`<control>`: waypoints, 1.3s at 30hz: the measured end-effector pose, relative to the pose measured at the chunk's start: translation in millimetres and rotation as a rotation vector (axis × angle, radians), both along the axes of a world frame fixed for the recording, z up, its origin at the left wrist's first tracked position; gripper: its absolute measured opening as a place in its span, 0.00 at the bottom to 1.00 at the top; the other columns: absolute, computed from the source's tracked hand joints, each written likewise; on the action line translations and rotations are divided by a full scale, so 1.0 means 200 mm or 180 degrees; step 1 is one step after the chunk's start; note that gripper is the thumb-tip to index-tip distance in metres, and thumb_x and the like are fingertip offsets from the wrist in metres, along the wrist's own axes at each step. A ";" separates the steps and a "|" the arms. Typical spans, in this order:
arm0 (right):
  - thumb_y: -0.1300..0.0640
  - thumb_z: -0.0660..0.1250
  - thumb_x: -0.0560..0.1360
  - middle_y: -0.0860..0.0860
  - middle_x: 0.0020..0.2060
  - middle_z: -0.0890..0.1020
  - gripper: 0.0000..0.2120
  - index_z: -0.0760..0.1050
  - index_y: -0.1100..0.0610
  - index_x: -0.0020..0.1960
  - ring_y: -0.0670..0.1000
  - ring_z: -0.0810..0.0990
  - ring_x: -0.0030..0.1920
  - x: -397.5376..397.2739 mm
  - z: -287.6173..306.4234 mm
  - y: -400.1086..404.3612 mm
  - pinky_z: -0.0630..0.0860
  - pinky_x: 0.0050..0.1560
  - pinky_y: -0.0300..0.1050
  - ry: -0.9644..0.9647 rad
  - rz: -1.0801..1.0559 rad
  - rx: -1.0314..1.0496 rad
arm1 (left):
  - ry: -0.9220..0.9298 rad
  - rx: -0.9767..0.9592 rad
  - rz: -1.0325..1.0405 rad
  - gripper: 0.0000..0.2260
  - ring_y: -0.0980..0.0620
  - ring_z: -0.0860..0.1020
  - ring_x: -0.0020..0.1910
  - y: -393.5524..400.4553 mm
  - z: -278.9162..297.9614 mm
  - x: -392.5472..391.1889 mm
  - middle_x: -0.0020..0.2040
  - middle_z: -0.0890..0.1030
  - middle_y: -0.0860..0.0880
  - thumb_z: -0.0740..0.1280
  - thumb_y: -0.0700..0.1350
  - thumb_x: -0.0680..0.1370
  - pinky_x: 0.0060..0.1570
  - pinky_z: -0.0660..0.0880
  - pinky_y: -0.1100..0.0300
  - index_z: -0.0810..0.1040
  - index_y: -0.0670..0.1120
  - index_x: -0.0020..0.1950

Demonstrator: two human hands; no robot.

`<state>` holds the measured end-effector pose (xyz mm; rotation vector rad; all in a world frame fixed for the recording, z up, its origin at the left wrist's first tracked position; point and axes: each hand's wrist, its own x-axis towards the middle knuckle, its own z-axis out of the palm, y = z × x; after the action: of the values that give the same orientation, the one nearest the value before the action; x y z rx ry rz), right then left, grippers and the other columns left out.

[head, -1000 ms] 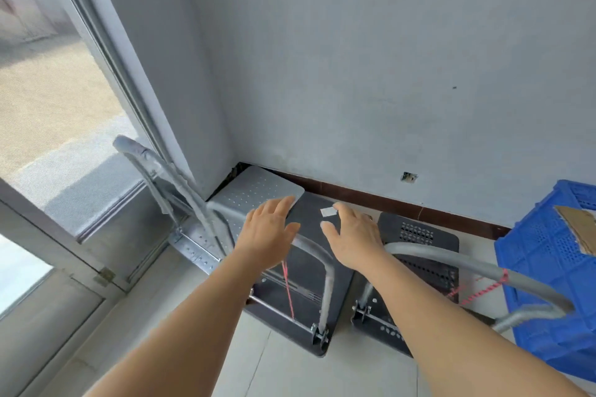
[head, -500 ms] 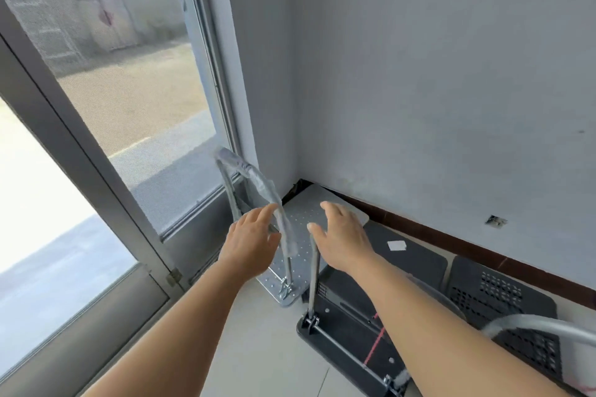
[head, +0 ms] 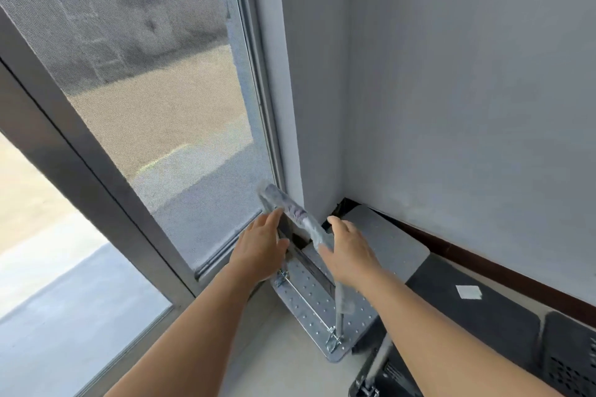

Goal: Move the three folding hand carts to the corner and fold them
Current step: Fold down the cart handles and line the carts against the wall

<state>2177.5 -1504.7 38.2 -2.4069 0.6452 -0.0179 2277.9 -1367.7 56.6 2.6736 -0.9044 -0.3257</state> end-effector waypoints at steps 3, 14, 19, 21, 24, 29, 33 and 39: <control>0.53 0.60 0.79 0.56 0.73 0.62 0.28 0.55 0.57 0.75 0.57 0.62 0.72 0.13 -0.05 -0.02 0.62 0.70 0.50 0.0116 0.0004 -0.0012 | 0.0043 0.0052 -0.0093 0.28 0.45 0.66 0.71 -0.03 -0.05 0.16 0.75 0.62 0.46 0.60 0.47 0.80 0.69 0.66 0.49 0.52 0.50 0.78; 0.52 0.57 0.80 0.56 0.73 0.63 0.29 0.50 0.56 0.77 0.57 0.63 0.71 0.60 -0.32 -0.02 0.62 0.70 0.51 0.0691 -0.0613 0.0073 | -0.0069 0.0609 -0.0992 0.30 0.47 0.53 0.77 -0.24 -0.29 0.90 0.79 0.52 0.50 0.60 0.53 0.80 0.75 0.55 0.46 0.49 0.53 0.78; 0.51 0.54 0.81 0.56 0.70 0.68 0.25 0.52 0.53 0.76 0.58 0.68 0.67 0.77 -0.39 0.01 0.63 0.67 0.52 0.0952 -0.1062 0.0015 | -0.0102 0.0925 -0.1678 0.28 0.48 0.53 0.77 -0.34 -0.38 1.18 0.78 0.55 0.50 0.58 0.58 0.80 0.74 0.54 0.46 0.54 0.53 0.77; 0.51 0.53 0.82 0.55 0.68 0.70 0.23 0.54 0.51 0.75 0.57 0.68 0.67 0.81 -0.42 0.02 0.62 0.67 0.52 0.1009 -0.1239 -0.0070 | -0.0139 0.0937 -0.1914 0.26 0.48 0.56 0.77 -0.37 -0.41 1.27 0.76 0.60 0.50 0.57 0.59 0.79 0.73 0.56 0.47 0.58 0.53 0.75; 0.49 0.53 0.81 0.53 0.67 0.69 0.23 0.55 0.50 0.74 0.56 0.67 0.67 0.81 -0.44 0.03 0.60 0.68 0.52 0.0958 -0.1423 -0.0128 | -0.0160 0.0830 -0.2082 0.25 0.47 0.63 0.72 -0.40 -0.44 1.34 0.71 0.68 0.49 0.59 0.60 0.78 0.72 0.58 0.50 0.63 0.54 0.73; 0.39 0.55 0.78 0.51 0.62 0.73 0.22 0.66 0.48 0.66 0.55 0.69 0.64 0.85 -0.46 0.04 0.61 0.64 0.52 0.0957 -0.1765 -0.0077 | 0.0013 0.0942 -0.2167 0.25 0.44 0.65 0.69 -0.41 -0.50 1.41 0.64 0.72 0.49 0.60 0.65 0.75 0.68 0.63 0.48 0.66 0.55 0.69; 0.37 0.54 0.77 0.49 0.58 0.75 0.21 0.68 0.48 0.63 0.54 0.70 0.61 0.79 -0.47 0.07 0.63 0.61 0.51 0.0983 -0.1798 -0.0217 | 0.0132 0.0961 -0.2157 0.24 0.46 0.65 0.66 -0.37 -0.52 1.35 0.61 0.72 0.50 0.60 0.66 0.74 0.62 0.66 0.47 0.68 0.55 0.65; 0.36 0.55 0.76 0.47 0.58 0.75 0.21 0.67 0.47 0.63 0.52 0.70 0.59 0.60 -0.47 0.07 0.62 0.61 0.49 0.0989 -0.1681 -0.0234 | 0.0244 0.0852 -0.2044 0.23 0.48 0.65 0.63 -0.30 -0.53 1.15 0.59 0.72 0.50 0.59 0.67 0.74 0.58 0.68 0.47 0.68 0.55 0.62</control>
<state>2298.0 -1491.5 -55.3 -2.2566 1.4299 0.1146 2508.2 -1427.7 -48.6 2.4914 -1.7901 -0.7242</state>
